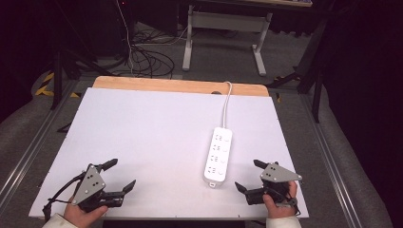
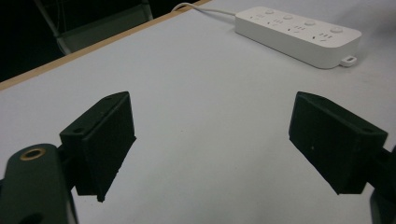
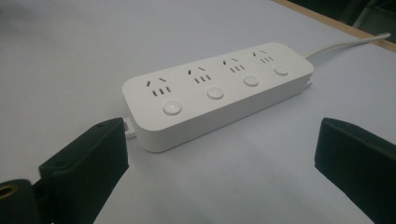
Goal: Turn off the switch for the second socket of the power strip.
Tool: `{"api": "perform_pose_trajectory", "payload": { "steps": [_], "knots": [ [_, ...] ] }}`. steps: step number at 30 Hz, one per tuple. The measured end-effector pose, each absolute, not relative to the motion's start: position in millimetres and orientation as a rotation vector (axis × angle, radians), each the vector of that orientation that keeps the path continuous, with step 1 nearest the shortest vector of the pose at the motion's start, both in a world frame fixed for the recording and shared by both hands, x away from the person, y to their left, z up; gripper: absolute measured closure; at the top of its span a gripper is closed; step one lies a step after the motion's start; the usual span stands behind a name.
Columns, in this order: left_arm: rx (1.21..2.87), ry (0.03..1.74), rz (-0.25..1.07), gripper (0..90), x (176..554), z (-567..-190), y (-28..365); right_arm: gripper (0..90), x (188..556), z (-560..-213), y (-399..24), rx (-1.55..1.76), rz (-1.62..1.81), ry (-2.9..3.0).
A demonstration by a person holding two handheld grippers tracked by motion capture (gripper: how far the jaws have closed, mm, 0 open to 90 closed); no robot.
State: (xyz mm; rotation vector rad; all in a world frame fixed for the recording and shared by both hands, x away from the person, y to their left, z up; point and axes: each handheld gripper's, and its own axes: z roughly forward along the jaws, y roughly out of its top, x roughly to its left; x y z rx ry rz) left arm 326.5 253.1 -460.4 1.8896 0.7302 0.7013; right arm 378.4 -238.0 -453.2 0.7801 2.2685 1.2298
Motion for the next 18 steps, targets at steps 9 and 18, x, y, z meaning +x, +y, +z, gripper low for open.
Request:
{"api": "perform_pose_trajectory", "payload": {
  "steps": [9,18],
  "knots": [
    [1.892,0.730,0.705,15.1,326,-460,254,3.3,392,-437,-231,0.788,1.219,2.296],
    [1.893,0.734,0.701,15.2,327,-460,253,3.3,405,-415,-226,0.789,1.227,2.308]
  ]
}}
